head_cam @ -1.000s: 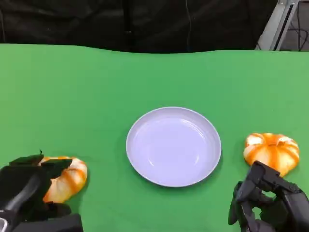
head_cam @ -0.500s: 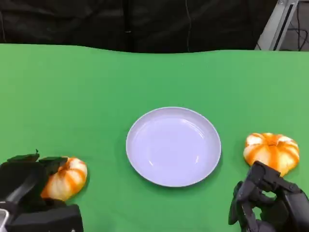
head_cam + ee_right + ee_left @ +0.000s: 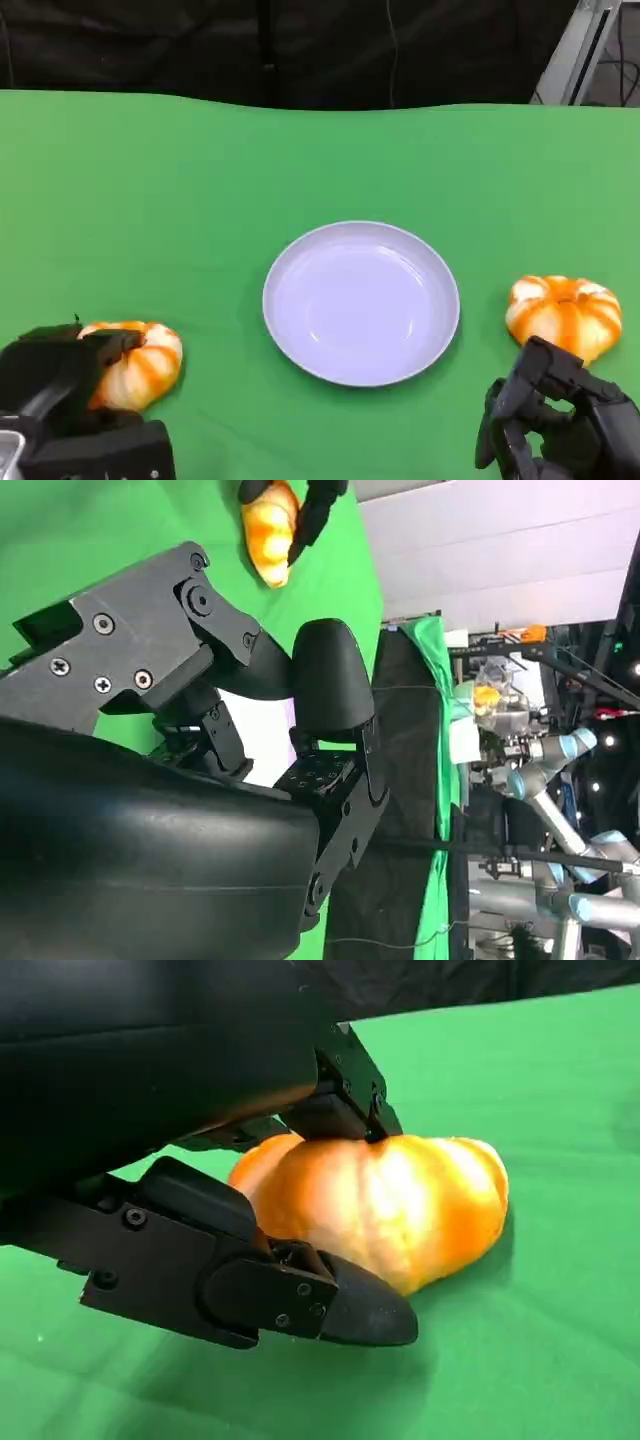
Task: Grasp the bread from the table and place it into the plate.
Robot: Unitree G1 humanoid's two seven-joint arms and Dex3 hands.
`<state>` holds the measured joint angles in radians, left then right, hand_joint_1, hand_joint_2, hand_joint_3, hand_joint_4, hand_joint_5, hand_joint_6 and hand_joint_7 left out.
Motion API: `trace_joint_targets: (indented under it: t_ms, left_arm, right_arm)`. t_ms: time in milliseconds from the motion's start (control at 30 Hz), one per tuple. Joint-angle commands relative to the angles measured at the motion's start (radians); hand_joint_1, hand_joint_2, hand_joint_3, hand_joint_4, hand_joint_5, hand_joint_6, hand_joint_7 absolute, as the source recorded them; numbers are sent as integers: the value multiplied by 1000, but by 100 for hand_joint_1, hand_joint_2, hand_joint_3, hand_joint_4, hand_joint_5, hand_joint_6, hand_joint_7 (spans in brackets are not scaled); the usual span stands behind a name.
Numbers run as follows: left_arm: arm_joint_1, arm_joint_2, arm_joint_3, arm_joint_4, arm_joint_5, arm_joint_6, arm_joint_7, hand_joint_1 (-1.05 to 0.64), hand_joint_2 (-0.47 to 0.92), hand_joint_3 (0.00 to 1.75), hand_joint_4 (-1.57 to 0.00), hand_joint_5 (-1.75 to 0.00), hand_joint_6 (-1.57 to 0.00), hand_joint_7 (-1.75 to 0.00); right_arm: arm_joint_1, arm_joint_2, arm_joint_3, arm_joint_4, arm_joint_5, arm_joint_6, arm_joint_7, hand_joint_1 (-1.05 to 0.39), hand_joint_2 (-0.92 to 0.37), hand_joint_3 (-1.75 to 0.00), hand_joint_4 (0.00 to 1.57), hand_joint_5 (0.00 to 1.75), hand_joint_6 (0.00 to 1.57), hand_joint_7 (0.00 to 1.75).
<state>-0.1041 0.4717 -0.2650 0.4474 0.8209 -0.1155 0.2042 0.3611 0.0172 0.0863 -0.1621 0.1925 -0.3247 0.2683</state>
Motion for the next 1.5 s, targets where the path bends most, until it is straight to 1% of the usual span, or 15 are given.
trace_joint_targets:
  t_ms: [33,233,267,400,433,467,500,533,567,600,667,733,933,1333,1500]
  left_arm:
    - [-10,20,-16,44,-15,-6,10,-78,92,16,-44,-1,-53,0]
    - [-13,18,-30,51,-9,4,30,-63,92,15,-47,-2,-56,-1]
    - [-13,17,-32,53,-5,3,45,-48,92,18,-57,-5,-63,-3]
    - [-6,-8,-14,43,-37,-3,101,-24,92,30,-100,-15,-95,-8]
    - [-6,-12,-7,42,-52,-17,115,-24,92,28,-107,-27,-105,-8]
    - [-6,-14,-4,43,-64,-28,124,-24,92,24,-93,-79,-115,-7]
    - [-5,-14,0,32,-72,-31,127,-24,92,22,-85,-102,-118,-7]
    - [-4,-13,1,24,-76,-35,133,-25,92,17,-76,-138,-106,-49]
    - [-3,-14,4,15,-78,-37,151,-21,92,16,-71,-159,-72,-123]
    - [-1,-16,7,8,-78,-38,168,-17,92,20,-69,-167,-61,-148]
    - [2,-18,10,-8,-78,-32,187,-14,92,26,-67,-173,-50,-169]
    - [4,-18,11,-16,-79,-28,190,-13,92,28,-67,-174,-47,-173]
    - [5,-17,9,-19,-80,-25,190,-13,92,29,-66,-175,-46,-175]
    - [-10,-3,61,-301,-55,-2,162,-2,86,26,-69,-175,-54,-175]
    - [-30,-23,59,-378,-42,41,89,-8,89,30,-67,-175,-53,-175]
  right_arm:
    - [0,-1,1,-11,-10,-4,-17,-14,-58,-119,82,175,64,169]
    - [-3,-1,0,-7,1,-7,-13,-13,-59,-119,82,175,64,170]
    - [-2,-1,0,-9,0,-3,-15,-13,-58,-119,82,175,65,170]
    - [-3,-4,-3,-3,-4,-12,-12,-13,-58,-120,83,175,65,170]
    - [-3,-4,-4,-5,-7,-9,-16,-13,-58,-120,83,175,65,170]
    - [-3,-3,-4,-6,-8,-7,-18,-14,-58,-120,83,175,65,170]
    - [-3,-3,-4,-8,-9,-5,-19,-14,-58,-120,83,175,65,170]
    - [-2,-3,-4,-9,-8,-4,-20,-14,-58,-120,83,175,65,170]
    - [-1,-3,-4,-10,-7,-3,-19,-14,-58,-120,83,175,65,170]
    - [-1,-5,-4,-9,-6,-4,-18,-14,-58,-120,83,175,65,170]
    - [-4,-6,-5,-2,-4,-14,-13,-13,-58,-120,83,175,65,170]
    - [-5,-6,-6,2,-2,-18,-10,-13,-58,-120,83,175,65,170]
    - [-5,-5,-8,3,-3,-19,-8,-13,-58,-121,83,175,65,170]
    - [-3,-3,-9,3,-2,-6,-11,-14,-56,-121,85,175,67,168]
    - [-3,-1,-6,0,-2,-5,-12,-14,-57,-121,85,175,67,168]
